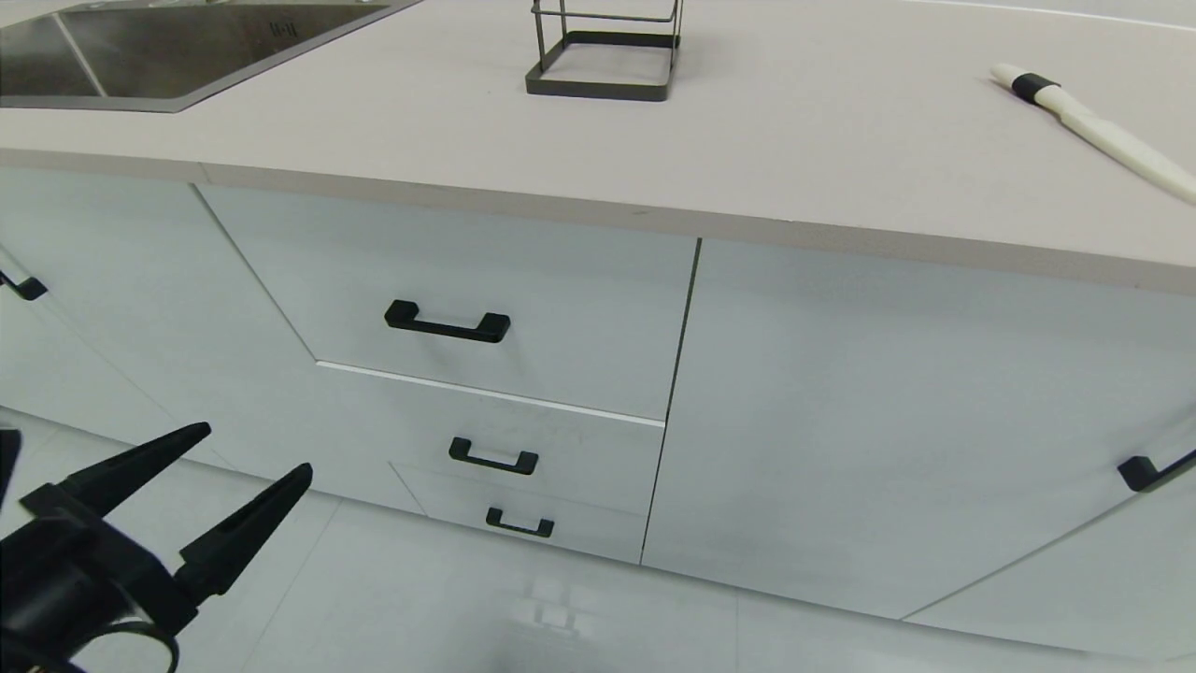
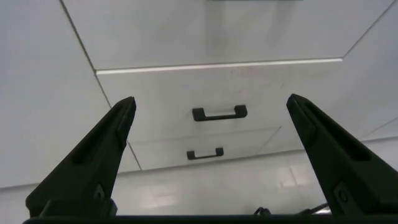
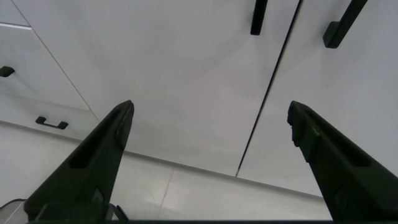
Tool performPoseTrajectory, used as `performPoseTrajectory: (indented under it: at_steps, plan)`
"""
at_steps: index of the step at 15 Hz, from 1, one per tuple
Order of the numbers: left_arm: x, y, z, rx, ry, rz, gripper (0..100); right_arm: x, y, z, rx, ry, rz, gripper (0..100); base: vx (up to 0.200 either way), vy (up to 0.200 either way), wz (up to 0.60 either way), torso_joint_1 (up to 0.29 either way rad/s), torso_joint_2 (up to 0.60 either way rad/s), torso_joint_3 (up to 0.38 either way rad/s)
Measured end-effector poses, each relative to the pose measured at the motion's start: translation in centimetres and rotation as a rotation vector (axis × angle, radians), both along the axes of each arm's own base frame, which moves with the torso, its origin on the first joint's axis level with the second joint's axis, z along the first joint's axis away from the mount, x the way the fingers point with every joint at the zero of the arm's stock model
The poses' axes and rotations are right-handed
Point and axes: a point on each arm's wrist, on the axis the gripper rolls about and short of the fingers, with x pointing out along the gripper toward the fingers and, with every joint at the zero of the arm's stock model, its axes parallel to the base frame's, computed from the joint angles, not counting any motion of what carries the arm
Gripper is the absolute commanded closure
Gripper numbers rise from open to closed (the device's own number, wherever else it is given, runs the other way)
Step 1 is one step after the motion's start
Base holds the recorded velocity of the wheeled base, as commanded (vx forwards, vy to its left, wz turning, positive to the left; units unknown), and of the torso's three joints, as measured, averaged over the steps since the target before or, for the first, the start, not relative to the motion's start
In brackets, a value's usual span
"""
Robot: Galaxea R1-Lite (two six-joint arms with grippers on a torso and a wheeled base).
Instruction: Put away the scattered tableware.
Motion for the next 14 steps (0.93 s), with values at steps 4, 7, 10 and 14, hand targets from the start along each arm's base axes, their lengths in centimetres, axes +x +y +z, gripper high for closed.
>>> performPoseTrajectory:
  at_steps: [4,7,10,14]
  plan:
    - [-3.5,1.2,1.1,-0.030,-0.157,0.053,0,0.0,0.0,0.0,0.000,0.000,0.000,0,0.000,0.000,0.00,0.000,0.00,0.000]
    - [-6.7,1.9,1.4,-0.037,-0.237,0.121,0,0.0,0.0,0.0,0.000,0.000,0.000,0,0.000,0.000,0.00,0.000,0.00,0.000]
    - [-9.9,2.3,0.4,-0.036,-0.232,0.167,0,0.0,0.0,0.0,0.000,0.000,0.000,0,0.000,0.000,0.00,0.000,0.00,0.000]
    - [-12.3,2.3,-3.8,-0.023,-0.170,0.186,0,0.0,0.0,0.0,0.000,0.000,0.000,0,0.000,0.000,0.00,0.000,0.00,0.000]
